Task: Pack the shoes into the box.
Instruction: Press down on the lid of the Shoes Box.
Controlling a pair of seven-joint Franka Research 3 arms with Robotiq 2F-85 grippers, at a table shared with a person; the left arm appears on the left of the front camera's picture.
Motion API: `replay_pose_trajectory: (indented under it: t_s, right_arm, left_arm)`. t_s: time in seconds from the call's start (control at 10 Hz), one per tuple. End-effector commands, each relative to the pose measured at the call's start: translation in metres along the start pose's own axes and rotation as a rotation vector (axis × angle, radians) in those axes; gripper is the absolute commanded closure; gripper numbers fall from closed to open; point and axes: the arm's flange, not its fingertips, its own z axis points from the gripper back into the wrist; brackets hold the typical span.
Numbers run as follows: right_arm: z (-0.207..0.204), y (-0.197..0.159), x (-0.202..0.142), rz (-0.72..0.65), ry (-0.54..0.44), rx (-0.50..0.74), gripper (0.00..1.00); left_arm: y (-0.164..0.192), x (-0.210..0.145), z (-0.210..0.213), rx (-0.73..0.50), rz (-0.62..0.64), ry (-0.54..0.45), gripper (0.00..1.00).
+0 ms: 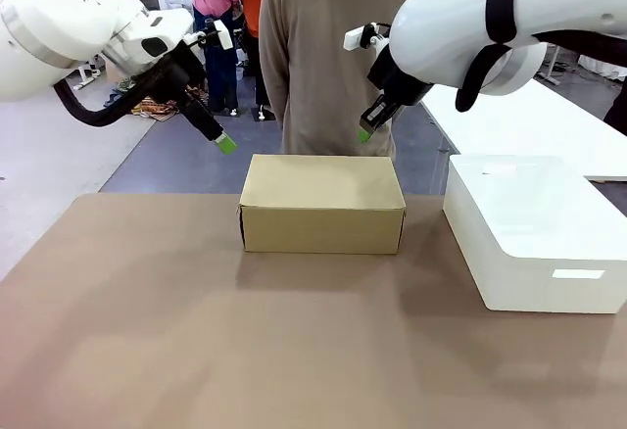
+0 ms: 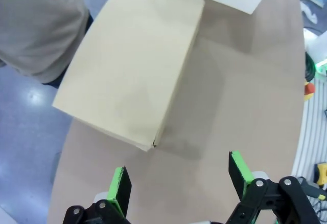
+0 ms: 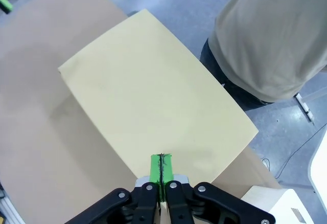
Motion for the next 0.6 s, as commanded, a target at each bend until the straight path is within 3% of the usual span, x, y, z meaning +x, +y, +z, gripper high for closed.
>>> replay_pose_trajectory:
  t_s: [0.0,0.1,0.5]
  right_arm:
    - [0.003,0.000,0.008,-0.026,0.009,-0.031,1.00]
    - [0.000,0.000,0.000,0.000,0.000,0.000,1.00]
    - [0.000,0.000,0.000,0.000,0.000,0.000,1.00]
  left_arm:
    - [-0.013,-0.007,0.001,0.101,-0.017,-0.009,0.00]
    - [0.000,0.000,0.000,0.000,0.000,0.000,0.00]
    - [0.000,0.000,0.000,0.000,0.000,0.000,0.00]
